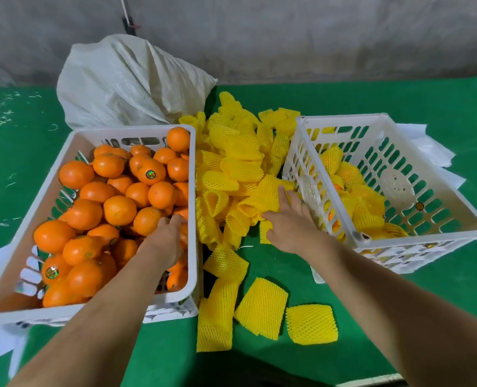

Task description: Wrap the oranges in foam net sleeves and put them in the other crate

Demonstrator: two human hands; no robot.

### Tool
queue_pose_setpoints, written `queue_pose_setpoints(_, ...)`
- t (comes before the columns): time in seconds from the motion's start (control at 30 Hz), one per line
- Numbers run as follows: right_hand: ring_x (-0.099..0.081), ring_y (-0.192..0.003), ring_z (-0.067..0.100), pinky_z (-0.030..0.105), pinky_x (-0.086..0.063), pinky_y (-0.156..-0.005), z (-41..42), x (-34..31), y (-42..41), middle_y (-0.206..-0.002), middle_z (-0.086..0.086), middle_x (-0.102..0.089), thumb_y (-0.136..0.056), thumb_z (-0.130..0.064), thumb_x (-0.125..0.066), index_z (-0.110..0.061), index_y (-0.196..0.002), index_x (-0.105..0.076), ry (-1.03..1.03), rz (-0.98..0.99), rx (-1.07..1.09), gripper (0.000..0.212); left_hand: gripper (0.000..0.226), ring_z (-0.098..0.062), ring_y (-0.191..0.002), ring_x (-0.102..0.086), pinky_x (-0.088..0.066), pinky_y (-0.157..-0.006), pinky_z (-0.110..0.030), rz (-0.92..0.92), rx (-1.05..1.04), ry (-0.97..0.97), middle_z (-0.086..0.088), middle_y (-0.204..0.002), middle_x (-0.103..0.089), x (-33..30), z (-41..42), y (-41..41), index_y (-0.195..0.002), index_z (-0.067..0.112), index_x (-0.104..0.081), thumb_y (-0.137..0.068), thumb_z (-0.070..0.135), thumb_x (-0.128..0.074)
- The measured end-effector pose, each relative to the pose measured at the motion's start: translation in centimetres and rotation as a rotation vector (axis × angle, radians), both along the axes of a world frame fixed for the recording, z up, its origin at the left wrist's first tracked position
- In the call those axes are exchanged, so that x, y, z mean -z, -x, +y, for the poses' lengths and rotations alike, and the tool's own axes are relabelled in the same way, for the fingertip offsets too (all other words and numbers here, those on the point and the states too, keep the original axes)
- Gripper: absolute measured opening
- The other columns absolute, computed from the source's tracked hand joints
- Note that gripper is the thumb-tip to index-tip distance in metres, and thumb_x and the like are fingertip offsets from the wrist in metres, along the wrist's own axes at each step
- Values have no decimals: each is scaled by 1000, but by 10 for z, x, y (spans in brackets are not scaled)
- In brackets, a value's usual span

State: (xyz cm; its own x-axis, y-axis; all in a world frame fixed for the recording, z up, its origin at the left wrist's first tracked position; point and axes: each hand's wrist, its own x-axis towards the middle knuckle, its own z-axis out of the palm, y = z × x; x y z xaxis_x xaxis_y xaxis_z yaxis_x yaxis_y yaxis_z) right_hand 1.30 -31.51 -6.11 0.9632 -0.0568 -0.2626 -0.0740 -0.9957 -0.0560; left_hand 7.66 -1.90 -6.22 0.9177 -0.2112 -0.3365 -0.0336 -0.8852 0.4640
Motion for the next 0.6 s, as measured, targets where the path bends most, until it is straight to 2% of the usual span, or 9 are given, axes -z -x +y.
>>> queue_pose_setpoints(0.1, 28, -151, 39, 56, 1, -123, -1, 18, -18, -163, 11, 36, -99, -37, -55, -42, -151, -44, 119, 154, -53, 53, 68, -32, -107, -61, -57, -80, -44, -120, -117, 210, -11, -128, -55, -11, 17, -2, -149, 17, -36, -95, 16, -78)
queue_pose_setpoints(0.17, 24, -153, 38, 55, -1, -124, -3, 22, -28, -166, 6, 31, -100, -34, -54, -37, -156, -35, 121, 226, -35, 59, 74, -23, -111, -60, -54, -76, -31, -222, -276, 446, -1, -132, -55, -26, 20, 10, -152, 21, -34, -94, 24, -80)
queue_pose_setpoints(0.27, -8, -154, 35, 52, -17, -121, 7, 15, -37, -172, 2, -8, -104, -30, -49, -22, -154, -42, -38, 10, 76, 51, 65, 0, -104, -65, -55, -73, -14, -267, -286, 818, 31, -116, -61, -49, 3, 46, -145, 32, -37, -95, 32, -79)
queue_pose_setpoints(0.33, -41, -138, 32, 47, -36, -110, 21, 9, -30, -153, 4, -49, -106, -28, -48, -20, -142, -58, -270, -350, 113, 38, 63, -4, -102, -71, -61, -77, -21, -95, -264, 1086, 27, -113, -65, -54, -17, 67, -140, 34, -44, -90, 31, -82)
queue_pose_setpoints(0.4, -59, -113, 13, 39, -49, -92, 38, 0, -13, -122, -8, -66, -107, -26, -49, -24, -127, -67, -618, -654, 125, 26, 66, -16, -100, -75, -63, -78, -31, 108, -266, 1260, 10, -122, -69, -57, -38, 79, -140, 32, -49, -84, 29, -84)
queue_pose_setpoints(0.47, -61, -105, -2, 20, -50, -79, 59, -12, 7, -112, -24, -64, -106, -28, -52, -37, -127, -60, -936, -712, 197, 23, 65, -20, -99, -76, -62, -79, -31, 181, -223, 1279, 9, -120, -69, -57, -48, 80, -138, 31, -53, -82, 27, -86)
queue_pose_setpoints(0.5, -60, -112, -2, 16, -50, -82, 70, -18, 15, -119, -26, -63, -105, -26, -55, -42, -130, -53, -1098, -690, 240, 30, 63, -21, -98, -77, -62, -79, -31, 199, -202, 1293, 12, -117, -70, -56, -50, 78, -136, 32, -54, -83, 27, -87)
queue_pose_setpoints(0.57, -56, -127, 2, 17, -52, -93, 86, -30, 29, -133, -21, -62, -102, -22, -61, -50, -132, -49, -1345, -633, 318, 43, 60, -26, -97, -77, -62, -80, -32, 243, -208, 1328, 12, -115, -70, -54, -50, 74, -133, 32, -56, -84, 26, -89)
queue_pose_setpoints(0.6, -58, -127, 4, 22, -54, -95, 91, -35, 33, -133, -15, -64, -100, -27, -62, -52, -129, -53, -1384, -603, 343, 39, 60, -27, -98, -77, -63, -80, -32, 249, -219, 1328, 9, -119, -70, -53, -49, 73, -133, 32, -56, -83, 28, -88)
